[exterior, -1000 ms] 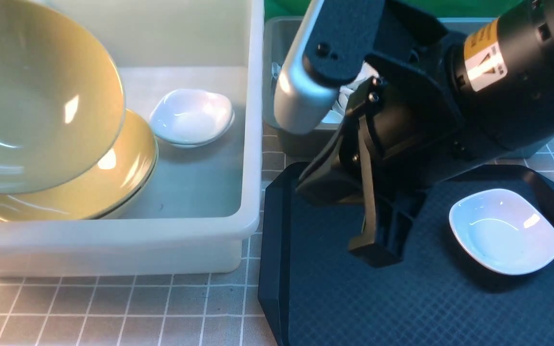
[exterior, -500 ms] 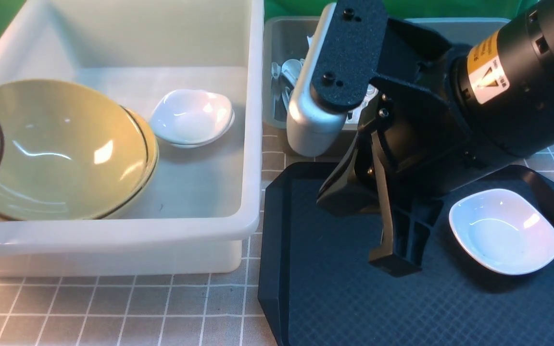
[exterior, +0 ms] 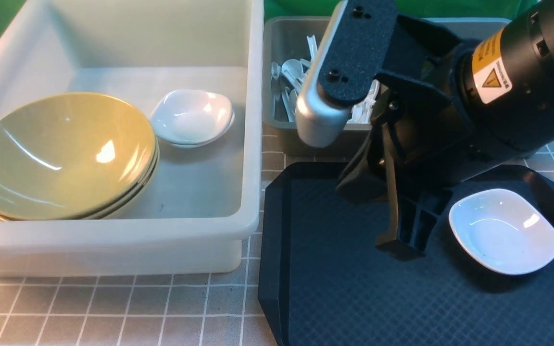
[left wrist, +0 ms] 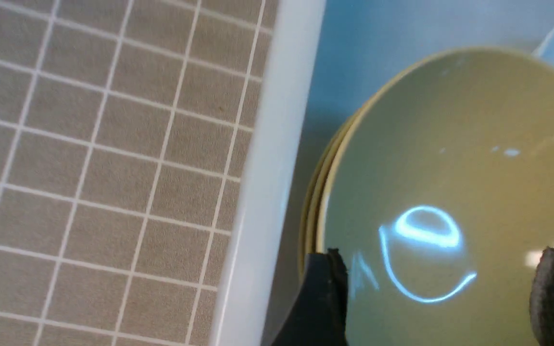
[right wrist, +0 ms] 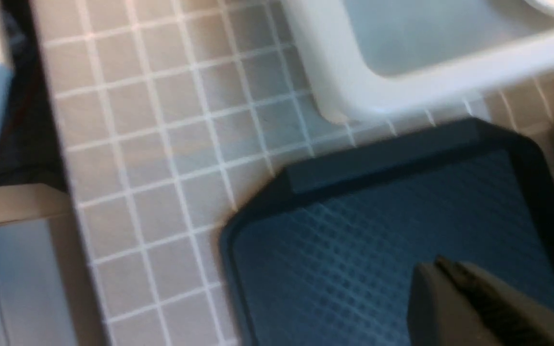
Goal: On grey table put chopsticks spoon bowls plates into blue grey white boxes.
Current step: 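Place the tan bowl onto the bowl stack in the left bin with the left gripper, then grasp the small white bowl on the black tray by its rim with the left gripper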
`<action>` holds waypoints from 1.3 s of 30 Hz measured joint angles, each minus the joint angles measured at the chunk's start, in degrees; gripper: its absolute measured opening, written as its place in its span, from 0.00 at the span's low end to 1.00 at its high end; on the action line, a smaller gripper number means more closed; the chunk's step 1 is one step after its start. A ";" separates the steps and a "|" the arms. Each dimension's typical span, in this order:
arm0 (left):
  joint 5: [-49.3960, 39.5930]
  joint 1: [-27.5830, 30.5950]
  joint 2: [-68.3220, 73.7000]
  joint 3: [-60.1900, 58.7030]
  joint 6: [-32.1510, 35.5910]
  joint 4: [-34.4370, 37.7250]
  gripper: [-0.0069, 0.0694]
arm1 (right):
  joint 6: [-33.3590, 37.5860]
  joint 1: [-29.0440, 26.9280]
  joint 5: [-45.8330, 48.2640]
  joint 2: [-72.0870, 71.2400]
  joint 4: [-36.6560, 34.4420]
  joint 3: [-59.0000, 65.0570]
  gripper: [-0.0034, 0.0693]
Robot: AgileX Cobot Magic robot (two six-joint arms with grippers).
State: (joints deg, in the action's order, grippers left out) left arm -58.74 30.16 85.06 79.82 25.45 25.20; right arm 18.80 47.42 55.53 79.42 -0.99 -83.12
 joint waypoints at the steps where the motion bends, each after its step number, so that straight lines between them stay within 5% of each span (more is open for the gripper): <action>1: -1.97 -2.09 -1.74 2.76 -1.37 -0.42 0.73 | -2.79 0.00 1.09 0.00 2.61 0.00 0.07; 4: -4.20 -6.87 -3.34 4.75 -2.23 -0.61 0.69 | -6.05 0.00 3.01 0.00 6.16 0.00 0.07; 9: -7.40 -28.18 -3.00 4.98 -1.23 -1.72 0.51 | -14.12 -3.05 7.42 -0.67 12.60 1.81 0.07; 12: -6.28 -43.88 0.72 4.98 0.01 -2.59 0.36 | -17.78 -10.74 7.86 -4.45 13.89 8.19 0.07; 19: 2.02 -61.93 11.98 6.66 0.24 -2.94 0.25 | -21.66 -22.97 8.50 -17.02 14.35 20.09 0.07; 23: 3.91 -69.16 21.54 14.23 -1.03 -2.94 0.29 | -22.73 -26.33 9.23 -25.79 14.48 22.87 0.07; 27: 3.56 -73.79 32.72 25.64 -2.57 -2.71 0.45 | -23.46 -26.87 10.96 -33.06 14.36 23.17 0.07; 31: 4.02 -75.83 41.00 33.65 -3.18 -2.02 0.62 | -23.52 -26.92 11.21 -37.09 14.36 23.37 0.07; 39: 10.75 -76.89 50.57 42.15 -4.71 0.58 0.75 | -21.78 -26.92 11.26 -38.26 14.36 23.61 0.07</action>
State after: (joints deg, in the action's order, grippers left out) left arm -48.00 -46.73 135.63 121.97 20.73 25.78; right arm -2.97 20.51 66.78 41.16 13.37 -59.51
